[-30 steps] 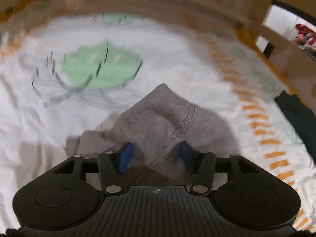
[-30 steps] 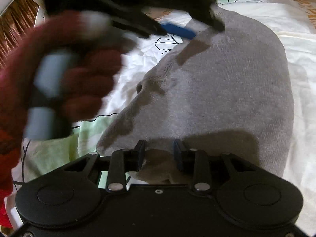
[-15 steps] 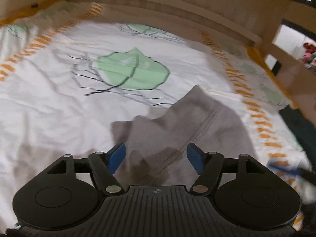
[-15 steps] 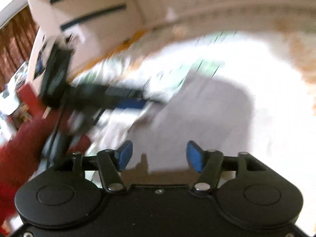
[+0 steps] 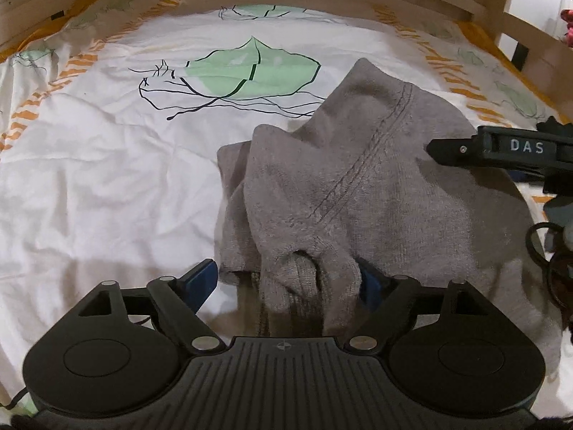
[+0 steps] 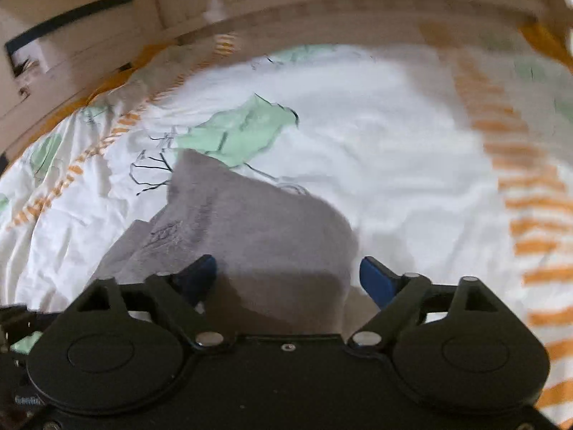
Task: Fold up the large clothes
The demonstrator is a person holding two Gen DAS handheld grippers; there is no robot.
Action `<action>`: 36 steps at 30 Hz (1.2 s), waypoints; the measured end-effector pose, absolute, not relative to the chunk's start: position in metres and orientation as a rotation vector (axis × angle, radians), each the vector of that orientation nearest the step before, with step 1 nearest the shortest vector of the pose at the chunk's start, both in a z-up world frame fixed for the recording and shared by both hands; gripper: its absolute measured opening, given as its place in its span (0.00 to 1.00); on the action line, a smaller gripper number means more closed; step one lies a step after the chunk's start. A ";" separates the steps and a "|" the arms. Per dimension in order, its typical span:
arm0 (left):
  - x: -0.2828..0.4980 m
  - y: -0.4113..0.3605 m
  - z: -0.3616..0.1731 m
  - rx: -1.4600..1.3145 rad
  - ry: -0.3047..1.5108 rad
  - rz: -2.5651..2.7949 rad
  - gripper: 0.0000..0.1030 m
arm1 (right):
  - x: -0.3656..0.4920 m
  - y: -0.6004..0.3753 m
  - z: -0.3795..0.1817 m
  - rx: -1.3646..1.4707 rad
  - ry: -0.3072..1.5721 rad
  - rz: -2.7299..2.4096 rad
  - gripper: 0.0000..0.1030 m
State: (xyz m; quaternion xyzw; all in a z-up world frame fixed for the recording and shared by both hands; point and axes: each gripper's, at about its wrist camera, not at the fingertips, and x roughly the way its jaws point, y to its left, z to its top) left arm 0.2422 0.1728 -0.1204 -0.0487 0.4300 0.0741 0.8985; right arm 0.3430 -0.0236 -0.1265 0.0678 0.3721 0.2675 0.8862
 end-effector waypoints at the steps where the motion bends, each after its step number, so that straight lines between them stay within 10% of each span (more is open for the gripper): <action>1: 0.243 0.174 -0.121 -0.102 0.892 0.154 0.83 | 0.346 -0.029 -0.131 0.182 0.791 0.552 0.90; 36: 0.174 0.207 -0.093 -0.189 0.810 0.143 0.86 | 0.231 -0.054 -0.125 0.057 0.764 0.723 0.95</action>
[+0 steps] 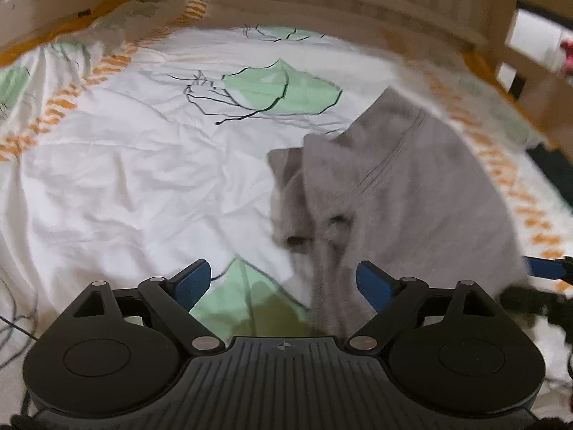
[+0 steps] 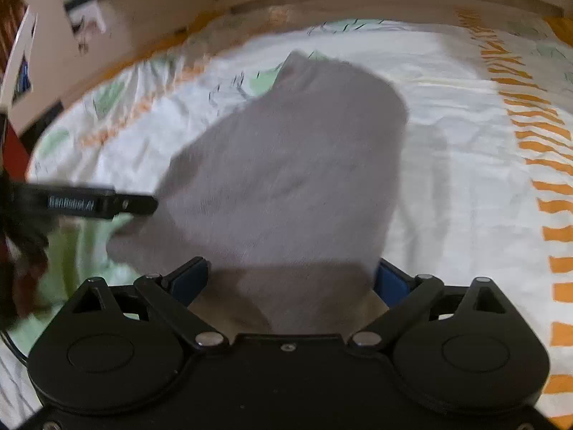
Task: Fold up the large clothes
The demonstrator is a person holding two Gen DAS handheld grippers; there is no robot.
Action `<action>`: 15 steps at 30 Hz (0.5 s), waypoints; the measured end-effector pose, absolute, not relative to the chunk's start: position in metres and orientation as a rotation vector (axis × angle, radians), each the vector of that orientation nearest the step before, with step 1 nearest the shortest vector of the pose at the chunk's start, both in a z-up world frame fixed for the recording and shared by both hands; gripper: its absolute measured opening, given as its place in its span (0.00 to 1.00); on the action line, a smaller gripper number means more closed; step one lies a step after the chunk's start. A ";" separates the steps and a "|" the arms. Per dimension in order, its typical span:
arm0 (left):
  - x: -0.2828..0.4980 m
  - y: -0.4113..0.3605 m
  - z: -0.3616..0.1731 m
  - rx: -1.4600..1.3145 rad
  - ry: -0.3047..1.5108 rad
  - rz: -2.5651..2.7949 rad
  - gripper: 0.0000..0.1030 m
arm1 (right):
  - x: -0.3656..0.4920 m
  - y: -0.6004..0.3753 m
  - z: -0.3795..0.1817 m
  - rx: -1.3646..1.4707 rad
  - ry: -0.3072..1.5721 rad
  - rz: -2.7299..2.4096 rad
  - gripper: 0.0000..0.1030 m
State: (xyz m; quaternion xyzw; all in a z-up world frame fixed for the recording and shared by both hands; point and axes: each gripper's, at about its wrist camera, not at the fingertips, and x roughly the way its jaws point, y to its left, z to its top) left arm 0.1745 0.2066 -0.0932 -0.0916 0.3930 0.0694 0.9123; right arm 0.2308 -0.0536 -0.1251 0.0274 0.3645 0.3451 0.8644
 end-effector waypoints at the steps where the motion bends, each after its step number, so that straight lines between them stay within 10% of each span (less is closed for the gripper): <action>1: 0.176 0.209 -0.092 -0.228 0.815 0.113 0.86 | 0.234 -0.060 -0.121 0.083 0.751 0.729 0.95; 15: 0.202 0.210 -0.127 -0.365 0.948 -0.016 0.86 | 0.340 -0.104 -0.153 0.525 0.877 0.810 0.99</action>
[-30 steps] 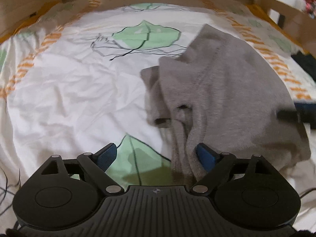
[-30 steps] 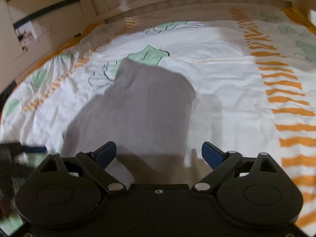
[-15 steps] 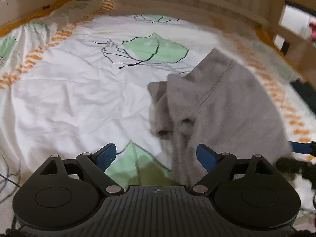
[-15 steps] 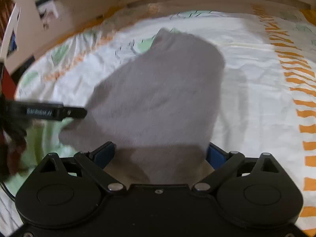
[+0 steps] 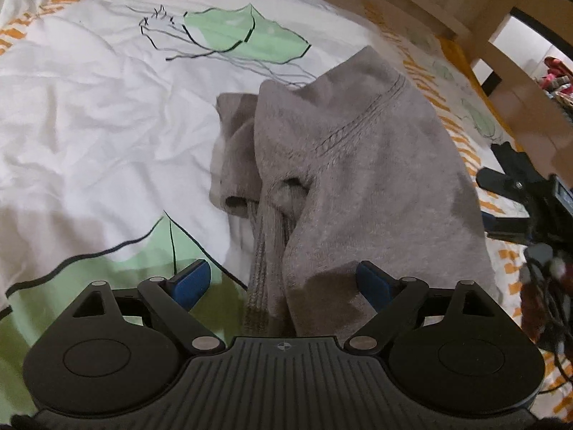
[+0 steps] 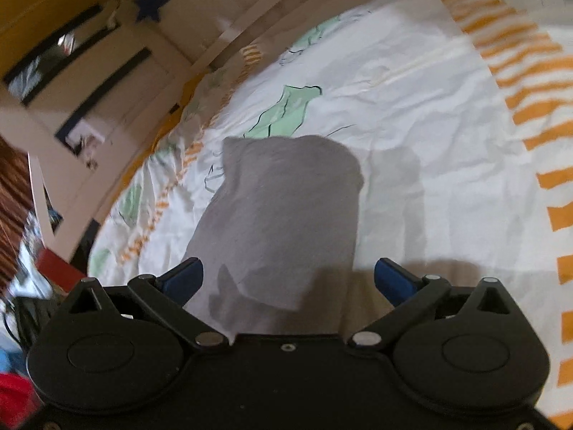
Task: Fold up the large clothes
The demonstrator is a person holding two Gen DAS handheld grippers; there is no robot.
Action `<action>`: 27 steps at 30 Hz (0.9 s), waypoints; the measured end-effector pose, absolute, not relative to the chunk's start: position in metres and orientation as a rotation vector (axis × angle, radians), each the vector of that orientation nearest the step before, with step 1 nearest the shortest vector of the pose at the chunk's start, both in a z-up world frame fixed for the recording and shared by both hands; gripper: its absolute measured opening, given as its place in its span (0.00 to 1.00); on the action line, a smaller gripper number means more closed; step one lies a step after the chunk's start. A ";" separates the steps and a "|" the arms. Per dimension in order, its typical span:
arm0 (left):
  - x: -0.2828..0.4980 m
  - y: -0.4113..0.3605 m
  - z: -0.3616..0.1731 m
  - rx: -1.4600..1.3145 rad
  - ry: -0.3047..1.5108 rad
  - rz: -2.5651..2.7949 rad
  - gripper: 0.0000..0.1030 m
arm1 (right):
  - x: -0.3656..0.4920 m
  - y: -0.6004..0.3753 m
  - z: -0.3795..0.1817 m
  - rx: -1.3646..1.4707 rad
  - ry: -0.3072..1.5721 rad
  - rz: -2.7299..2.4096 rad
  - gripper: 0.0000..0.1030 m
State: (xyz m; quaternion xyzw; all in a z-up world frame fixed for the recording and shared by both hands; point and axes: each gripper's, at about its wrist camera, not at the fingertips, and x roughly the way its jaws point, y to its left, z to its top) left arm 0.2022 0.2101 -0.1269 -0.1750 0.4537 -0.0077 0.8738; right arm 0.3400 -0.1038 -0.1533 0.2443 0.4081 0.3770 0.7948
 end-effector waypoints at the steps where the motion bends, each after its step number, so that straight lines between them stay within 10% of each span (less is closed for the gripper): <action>1: 0.202 0.211 -0.128 -0.369 0.950 -0.019 0.86 | 0.345 -0.105 -0.159 0.539 0.887 0.819 0.99; 14: 0.223 0.208 -0.141 -0.408 0.964 -0.092 0.96 | 0.376 -0.051 -0.180 0.543 0.956 0.980 0.98; 20: 0.233 0.206 -0.145 -0.603 0.912 -0.241 0.89 | 0.364 -0.055 -0.158 0.442 0.914 0.924 0.65; 27: 0.257 0.155 -0.133 -0.548 0.877 -0.317 0.90 | 0.359 -0.064 -0.131 0.308 0.853 0.914 0.61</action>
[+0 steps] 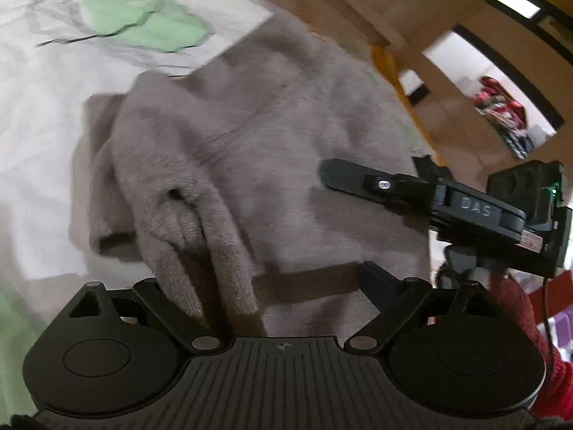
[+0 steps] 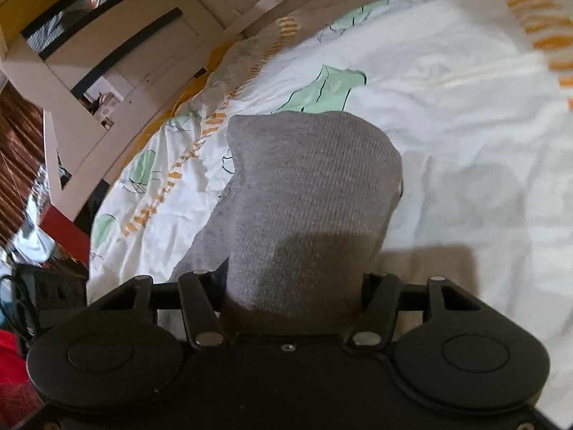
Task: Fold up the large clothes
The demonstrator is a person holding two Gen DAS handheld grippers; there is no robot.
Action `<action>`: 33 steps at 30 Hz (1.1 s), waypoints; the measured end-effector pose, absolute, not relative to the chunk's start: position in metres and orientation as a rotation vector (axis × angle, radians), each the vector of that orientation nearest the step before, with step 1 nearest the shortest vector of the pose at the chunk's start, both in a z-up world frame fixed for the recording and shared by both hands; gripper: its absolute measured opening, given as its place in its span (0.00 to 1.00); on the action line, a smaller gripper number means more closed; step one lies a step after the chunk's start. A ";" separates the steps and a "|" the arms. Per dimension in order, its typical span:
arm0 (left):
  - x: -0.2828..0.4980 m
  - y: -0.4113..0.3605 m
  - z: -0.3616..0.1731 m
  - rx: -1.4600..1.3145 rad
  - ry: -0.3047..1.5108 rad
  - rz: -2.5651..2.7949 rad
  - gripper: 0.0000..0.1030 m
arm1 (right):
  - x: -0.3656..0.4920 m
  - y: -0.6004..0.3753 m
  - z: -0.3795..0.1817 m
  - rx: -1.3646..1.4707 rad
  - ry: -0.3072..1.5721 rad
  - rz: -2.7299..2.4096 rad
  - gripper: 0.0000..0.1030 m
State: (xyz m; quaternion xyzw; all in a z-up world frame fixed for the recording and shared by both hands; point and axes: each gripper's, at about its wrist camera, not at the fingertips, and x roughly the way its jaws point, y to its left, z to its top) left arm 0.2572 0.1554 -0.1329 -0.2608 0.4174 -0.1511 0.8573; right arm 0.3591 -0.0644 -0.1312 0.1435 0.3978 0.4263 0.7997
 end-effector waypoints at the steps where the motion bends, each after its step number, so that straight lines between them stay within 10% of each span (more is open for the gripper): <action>1: 0.264 0.146 -0.131 -0.545 0.878 -0.338 0.90 | 0.361 -0.069 -0.127 0.294 0.843 0.907 0.61; 10: 0.326 0.059 -0.134 -0.428 0.894 -0.440 0.84 | 0.393 -0.162 -0.095 0.187 0.786 0.719 0.62; 17: 0.303 0.070 -0.151 -0.258 0.905 -0.328 0.74 | 0.405 -0.196 -0.133 0.194 0.842 0.492 0.82; 33: 0.267 0.092 -0.139 -0.305 0.880 -0.171 0.75 | 0.363 -0.103 -0.104 -0.191 0.646 0.362 0.97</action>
